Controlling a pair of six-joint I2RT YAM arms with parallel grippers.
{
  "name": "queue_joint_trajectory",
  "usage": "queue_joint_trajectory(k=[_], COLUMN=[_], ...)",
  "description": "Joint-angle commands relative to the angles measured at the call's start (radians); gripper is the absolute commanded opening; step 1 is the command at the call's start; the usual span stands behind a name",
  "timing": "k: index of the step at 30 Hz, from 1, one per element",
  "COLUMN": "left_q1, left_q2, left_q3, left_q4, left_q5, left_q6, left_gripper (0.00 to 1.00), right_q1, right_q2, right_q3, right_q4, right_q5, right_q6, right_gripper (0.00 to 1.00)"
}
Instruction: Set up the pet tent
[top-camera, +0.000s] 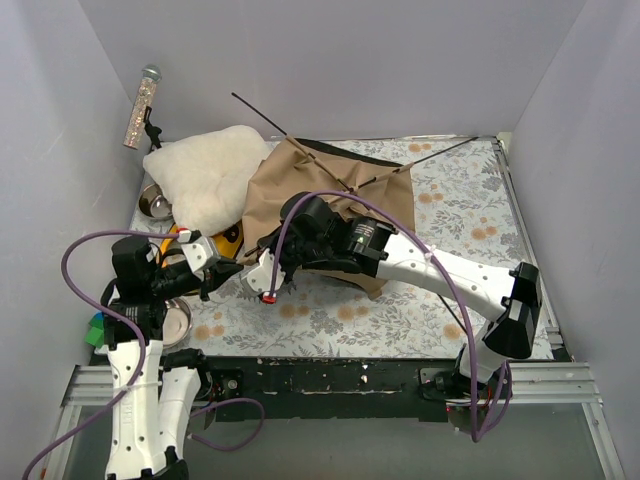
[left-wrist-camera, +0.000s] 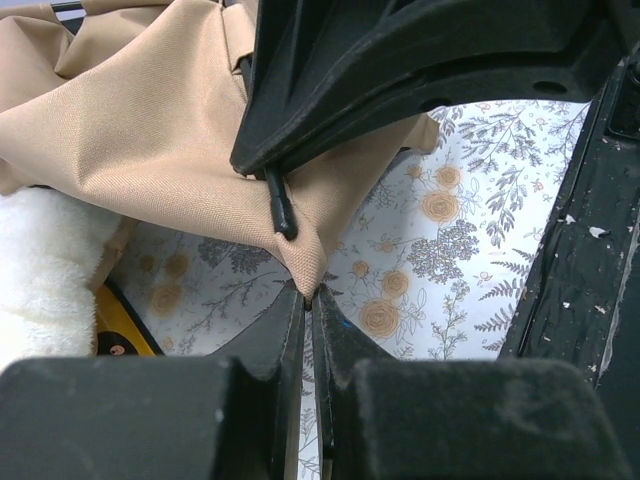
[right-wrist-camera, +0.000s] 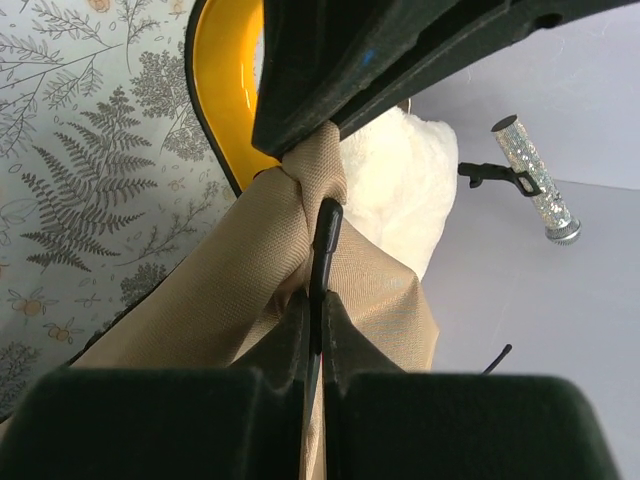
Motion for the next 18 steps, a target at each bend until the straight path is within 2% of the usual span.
queue_joint_trajectory(k=[1, 6, 11, 18], left_q1=[0.002, 0.002, 0.002, 0.002], left_q2=[0.021, 0.028, 0.033, -0.030], left_q3=[0.053, 0.028, 0.031, -0.022], left_q4=[0.050, 0.101, 0.099, 0.079], left_q5=[0.028, -0.006, 0.008, 0.008], left_q6=[-0.011, -0.060, -0.057, 0.009], left_gripper=[0.00, 0.00, 0.00, 0.00], right_q1=[0.004, 0.004, 0.004, -0.036], right_q2=[-0.074, -0.125, -0.102, -0.041], right_q3=[-0.047, -0.086, -0.079, 0.102], right_q4=[-0.048, -0.037, -0.042, -0.086], right_q5=[-0.027, -0.098, -0.076, -0.078], right_q6=[-0.125, -0.133, -0.139, 0.047], right_gripper=[0.01, 0.01, 0.01, 0.01])
